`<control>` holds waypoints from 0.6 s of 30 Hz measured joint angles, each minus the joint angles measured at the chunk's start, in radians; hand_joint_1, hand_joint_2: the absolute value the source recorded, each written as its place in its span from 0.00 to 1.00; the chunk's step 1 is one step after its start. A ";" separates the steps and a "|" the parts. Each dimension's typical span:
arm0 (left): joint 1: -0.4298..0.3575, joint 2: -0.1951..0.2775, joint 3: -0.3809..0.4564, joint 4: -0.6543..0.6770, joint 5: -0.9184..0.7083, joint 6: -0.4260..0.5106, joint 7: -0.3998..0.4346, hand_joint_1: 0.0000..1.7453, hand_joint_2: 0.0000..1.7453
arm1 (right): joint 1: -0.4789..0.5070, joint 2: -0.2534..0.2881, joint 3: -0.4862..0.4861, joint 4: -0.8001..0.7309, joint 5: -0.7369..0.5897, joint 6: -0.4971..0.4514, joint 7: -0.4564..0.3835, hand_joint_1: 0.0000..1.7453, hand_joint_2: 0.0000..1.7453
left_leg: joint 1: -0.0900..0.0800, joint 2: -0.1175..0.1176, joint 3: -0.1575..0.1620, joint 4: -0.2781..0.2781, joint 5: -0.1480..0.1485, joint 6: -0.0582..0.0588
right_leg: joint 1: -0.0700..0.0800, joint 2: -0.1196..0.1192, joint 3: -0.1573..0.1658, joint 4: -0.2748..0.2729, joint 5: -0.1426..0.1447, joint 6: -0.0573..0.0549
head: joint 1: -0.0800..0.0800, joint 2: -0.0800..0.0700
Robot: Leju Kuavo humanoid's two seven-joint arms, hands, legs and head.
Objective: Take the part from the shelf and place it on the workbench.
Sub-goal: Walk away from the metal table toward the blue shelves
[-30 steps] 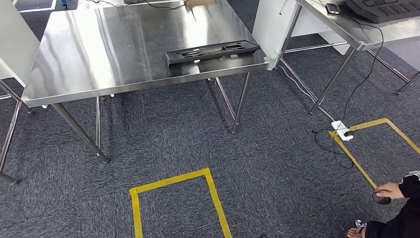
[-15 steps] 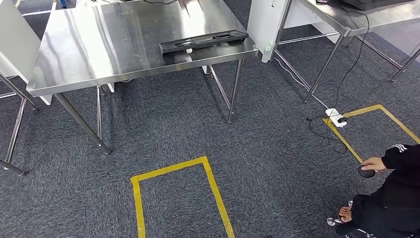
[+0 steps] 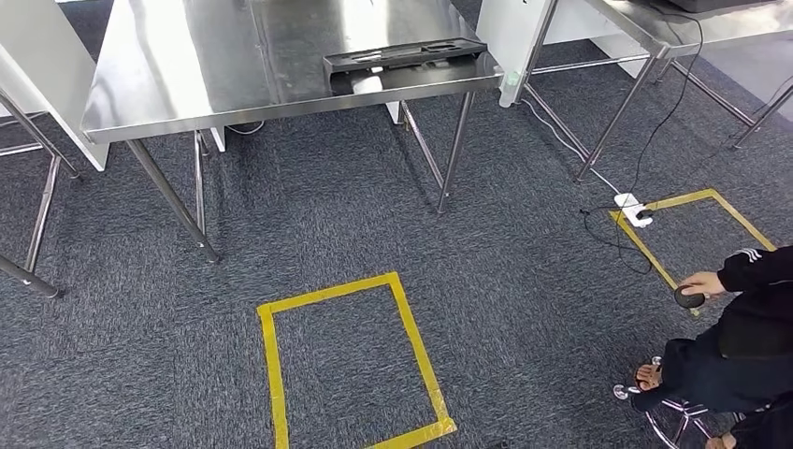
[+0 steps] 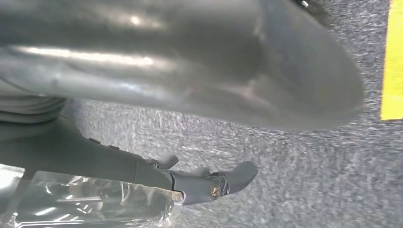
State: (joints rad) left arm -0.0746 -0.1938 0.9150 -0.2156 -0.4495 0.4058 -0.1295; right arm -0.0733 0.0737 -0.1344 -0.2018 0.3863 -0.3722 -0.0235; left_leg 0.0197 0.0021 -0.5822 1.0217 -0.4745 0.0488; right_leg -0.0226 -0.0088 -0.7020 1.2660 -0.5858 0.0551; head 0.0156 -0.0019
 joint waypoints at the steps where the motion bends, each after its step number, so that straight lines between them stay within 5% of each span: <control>1: 0.000 -0.001 0.000 0.000 0.000 0.000 0.000 0.00 0.00 | -0.002 -0.001 0.000 0.000 0.002 0.001 0.000 0.00 0.00 | -0.002 0.001 -0.013 0.000 0.011 0.000 | 0.000 0.001 0.009 0.025 -0.002 0.007 | 0.000 0.000; 2: 0.000 -0.002 0.000 0.000 0.001 0.000 0.000 0.00 0.00 | -0.003 -0.002 0.000 0.000 0.003 0.002 0.000 0.00 0.00 | -0.004 0.002 -0.026 0.001 0.022 0.000 | 0.001 0.001 0.037 0.014 0.013 0.016 | 0.000 0.000; 4: -0.001 -0.004 0.000 0.000 0.002 0.001 0.000 0.00 0.00 | -0.008 -0.004 0.000 0.000 0.009 0.003 0.000 0.00 0.00 | -0.005 0.001 -0.048 0.001 0.043 -0.005 | 0.002 0.003 0.143 -0.110 0.047 0.023 | 0.000 0.000; 5: -0.001 -0.005 0.000 0.000 0.003 0.001 0.000 0.00 0.00 | -0.012 -0.005 0.000 0.000 0.012 0.002 -0.001 0.00 0.00 | -0.006 0.001 -0.055 0.001 0.053 -0.010 | 0.006 0.005 0.201 -0.193 0.048 0.018 | 0.000 0.000; 7: -0.002 -0.007 0.000 0.000 0.004 0.002 0.000 0.00 0.00 | -0.017 -0.006 0.000 0.000 0.015 0.002 -0.001 0.00 0.00 | -0.007 0.001 -0.059 -0.004 0.074 -0.022 | 0.017 0.009 0.260 -0.293 0.037 -0.001 | -0.001 0.000; 10: -0.001 -0.009 0.001 0.000 0.005 0.003 0.001 0.00 0.00 | -0.020 -0.007 0.000 0.001 0.016 0.002 -0.001 0.00 0.00 | -0.005 -0.001 -0.065 -0.009 0.086 -0.040 | 0.015 0.007 0.245 -0.306 0.059 -0.027 | -0.002 0.000; 12: 0.001 -0.008 0.001 0.001 0.005 0.003 0.002 0.00 0.00 | -0.020 -0.007 0.000 0.002 0.017 0.000 -0.004 0.00 0.00 | -0.003 -0.004 -0.084 0.042 0.013 -0.046 | 0.002 0.003 0.223 -0.309 0.085 -0.048 | -0.006 0.000; 14: 0.002 -0.007 0.001 0.001 0.005 0.004 0.003 0.00 0.00 | -0.019 -0.006 0.000 0.002 0.019 -0.004 -0.010 0.00 0.00 | 0.000 -0.005 -0.111 0.161 -0.095 -0.051 | 0.004 0.000 0.196 -0.308 0.110 -0.061 | -0.009 0.000; 15: 0.002 -0.007 0.001 0.001 0.004 0.003 0.003 0.00 0.00 | -0.019 -0.006 0.000 0.002 0.020 -0.006 -0.014 0.00 0.00 | 0.000 -0.005 -0.119 0.222 -0.125 -0.054 | 0.006 -0.001 0.181 -0.307 0.124 -0.061 | -0.009 0.000; 17: 0.002 -0.006 0.001 0.001 0.001 0.003 0.002 0.00 0.00 | -0.019 -0.006 0.000 0.002 0.019 -0.010 -0.018 0.00 0.00 | 0.003 -0.005 -0.098 0.270 -0.108 -0.061 | 0.006 -0.003 0.149 -0.300 0.148 -0.057 | -0.010 0.000; 18: 0.001 -0.005 0.001 0.001 0.000 0.003 0.001 0.00 0.00 | -0.019 -0.006 0.000 0.002 0.019 -0.012 -0.019 0.00 0.00 | 0.005 -0.005 -0.062 0.244 -0.078 -0.063 | 0.005 -0.003 0.130 -0.293 0.158 -0.053 | -0.010 0.000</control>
State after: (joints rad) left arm -0.0731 -0.1988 0.9159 -0.2150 -0.4490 0.4086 -0.1284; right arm -0.0921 0.0682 -0.1347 -0.2003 0.4050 -0.3839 -0.0426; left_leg 0.0251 -0.0025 -0.6447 1.2657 -0.5528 -0.0144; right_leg -0.0176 -0.0122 -0.5719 0.9726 -0.4282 0.0025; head 0.0058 -0.0019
